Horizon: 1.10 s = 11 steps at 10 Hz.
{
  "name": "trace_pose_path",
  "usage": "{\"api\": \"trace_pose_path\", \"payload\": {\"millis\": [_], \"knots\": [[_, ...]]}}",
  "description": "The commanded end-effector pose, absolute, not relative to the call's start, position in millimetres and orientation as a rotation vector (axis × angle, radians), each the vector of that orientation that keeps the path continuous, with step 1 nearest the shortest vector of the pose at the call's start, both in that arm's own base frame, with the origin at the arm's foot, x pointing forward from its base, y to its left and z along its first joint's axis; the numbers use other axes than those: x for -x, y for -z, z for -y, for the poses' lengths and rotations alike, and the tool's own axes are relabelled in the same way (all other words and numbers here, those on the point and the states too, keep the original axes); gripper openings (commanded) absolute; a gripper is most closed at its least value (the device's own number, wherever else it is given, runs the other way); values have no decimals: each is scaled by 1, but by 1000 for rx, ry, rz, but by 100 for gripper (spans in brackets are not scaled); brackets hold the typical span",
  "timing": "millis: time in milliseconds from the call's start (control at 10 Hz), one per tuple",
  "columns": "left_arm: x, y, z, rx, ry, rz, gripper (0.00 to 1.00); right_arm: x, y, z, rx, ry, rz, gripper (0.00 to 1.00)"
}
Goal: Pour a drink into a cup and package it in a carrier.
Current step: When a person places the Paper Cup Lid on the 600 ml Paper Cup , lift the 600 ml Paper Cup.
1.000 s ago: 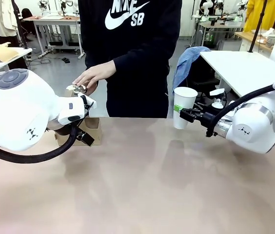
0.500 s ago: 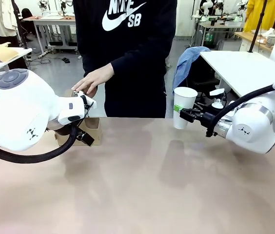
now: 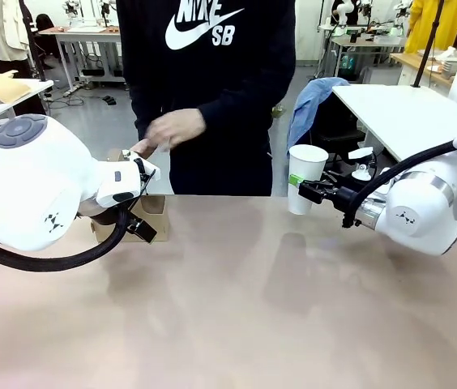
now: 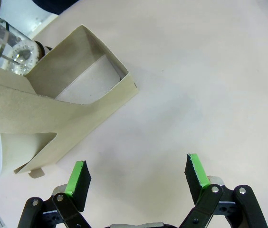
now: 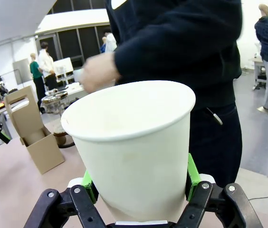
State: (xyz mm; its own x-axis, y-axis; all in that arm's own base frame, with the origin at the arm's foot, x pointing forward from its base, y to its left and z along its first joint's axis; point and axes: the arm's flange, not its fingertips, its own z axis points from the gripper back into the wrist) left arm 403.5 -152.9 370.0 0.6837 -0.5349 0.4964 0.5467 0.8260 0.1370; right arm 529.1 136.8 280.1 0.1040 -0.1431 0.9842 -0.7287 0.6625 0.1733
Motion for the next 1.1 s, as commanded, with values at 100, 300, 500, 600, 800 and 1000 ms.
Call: {"api": "trace_pose_path", "payload": {"millis": [100,300,500,600,800,1000], "knots": [[-404,-370,152,25,605,550,100,-527,-286,-139,-786,-507,1437,80],[-404,-370,152,25,605,550,100,-527,-286,-139,-786,-507,1437,80],[-404,-370,152,25,605,550,100,-527,-286,-139,-786,-507,1437,80],[-404,-370,152,25,605,550,100,-527,-286,-139,-786,-507,1437,80],[-404,-370,152,25,605,550,100,-527,-286,-139,-786,-507,1437,80],[-404,-370,152,25,605,550,100,-527,-286,-139,-786,-507,1437,80]]}}
